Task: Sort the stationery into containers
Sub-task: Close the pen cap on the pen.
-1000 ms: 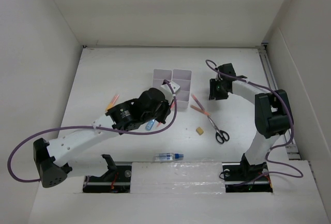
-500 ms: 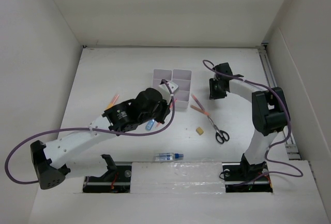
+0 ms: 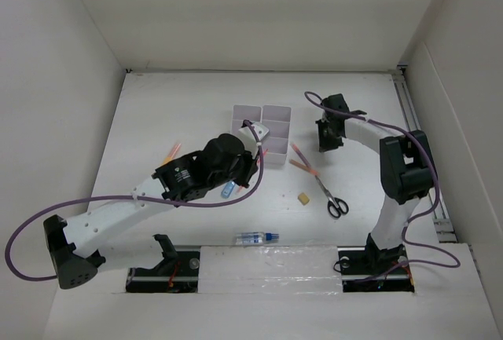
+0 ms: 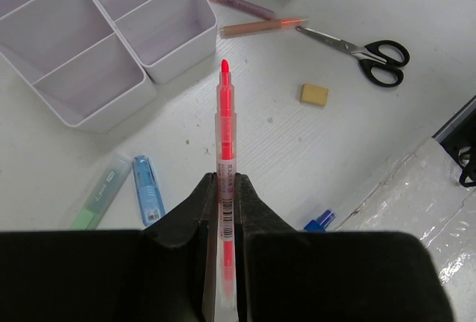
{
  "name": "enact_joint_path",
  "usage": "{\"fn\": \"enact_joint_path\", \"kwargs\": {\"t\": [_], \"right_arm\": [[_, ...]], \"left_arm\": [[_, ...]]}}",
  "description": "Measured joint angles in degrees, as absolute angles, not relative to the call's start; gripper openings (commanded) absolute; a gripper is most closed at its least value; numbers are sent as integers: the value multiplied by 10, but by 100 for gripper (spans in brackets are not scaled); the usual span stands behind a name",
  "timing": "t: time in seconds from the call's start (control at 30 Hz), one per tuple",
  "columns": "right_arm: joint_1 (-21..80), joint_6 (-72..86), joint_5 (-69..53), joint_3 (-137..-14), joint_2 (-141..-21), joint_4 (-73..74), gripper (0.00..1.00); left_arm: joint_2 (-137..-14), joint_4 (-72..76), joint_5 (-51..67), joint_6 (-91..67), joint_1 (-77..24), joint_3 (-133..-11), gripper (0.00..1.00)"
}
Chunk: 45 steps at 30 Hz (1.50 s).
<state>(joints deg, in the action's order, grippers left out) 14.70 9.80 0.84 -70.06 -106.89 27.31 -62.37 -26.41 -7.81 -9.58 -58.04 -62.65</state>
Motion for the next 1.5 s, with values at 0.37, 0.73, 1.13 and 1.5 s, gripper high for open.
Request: {"fn": "enact_joint_path", "kwargs": {"t": [0.37, 0.73, 1.13, 1.5], "right_arm": [[149, 98, 13, -704, -1063, 282, 0], [166, 112, -81, -674, -790, 204, 0], [165, 241, -316, -587, -721, -41, 0], [173, 396, -335, -579, -684, -228, 0]], "left_arm": [[-623, -264, -77, -97, -580, -627, 0], [-613, -248, -32, -95, -580, -626, 0], [-601, -191, 0, -101, -580, -615, 0], [-578, -102, 5, -176, -557, -597, 0]]}}
